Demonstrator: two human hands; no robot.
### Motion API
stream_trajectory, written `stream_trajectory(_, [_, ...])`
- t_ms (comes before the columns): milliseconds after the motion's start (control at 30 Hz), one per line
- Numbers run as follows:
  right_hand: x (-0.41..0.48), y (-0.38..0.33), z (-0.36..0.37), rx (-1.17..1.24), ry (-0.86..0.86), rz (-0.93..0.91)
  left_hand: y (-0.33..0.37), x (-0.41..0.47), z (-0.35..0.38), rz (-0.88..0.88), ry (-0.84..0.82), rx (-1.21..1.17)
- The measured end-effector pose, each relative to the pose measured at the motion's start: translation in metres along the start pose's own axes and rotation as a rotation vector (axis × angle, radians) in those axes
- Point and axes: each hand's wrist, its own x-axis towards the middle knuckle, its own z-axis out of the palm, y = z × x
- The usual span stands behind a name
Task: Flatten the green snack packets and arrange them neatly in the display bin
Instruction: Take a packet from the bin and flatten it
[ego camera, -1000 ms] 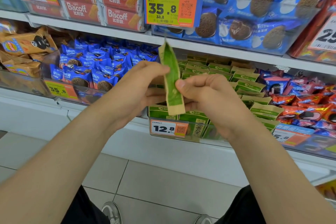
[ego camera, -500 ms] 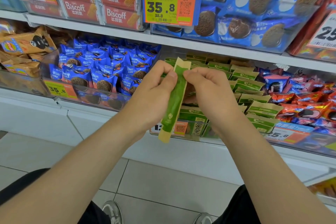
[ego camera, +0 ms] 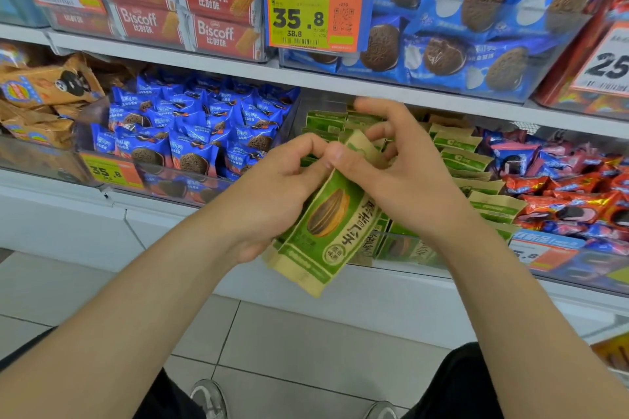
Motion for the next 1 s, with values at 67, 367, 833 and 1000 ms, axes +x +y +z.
stream_trajectory(67, [-0.001, 0.002, -0.006, 0.026, -0.116, 0.006, -0.001, -0.003, -0.001, 0.041, -0.001, 0.114])
stream_trajectory(367, [0.001, 0.015, -0.018, 0.111, -0.028, -0.006, 0.003, 0.001, -0.024, -0.028, -0.225, 0.444])
stream_trajectory(833, [0.002, 0.006, -0.02, 0.55, 0.088, 0.117, 0.007, 0.029, -0.03, 0.179, 0.099, 0.344])
stream_trajectory(1000, [0.015, 0.018, -0.011, 0.123, 0.44, -0.215, -0.019, 0.075, -0.055, 0.326, 0.456, 0.757])
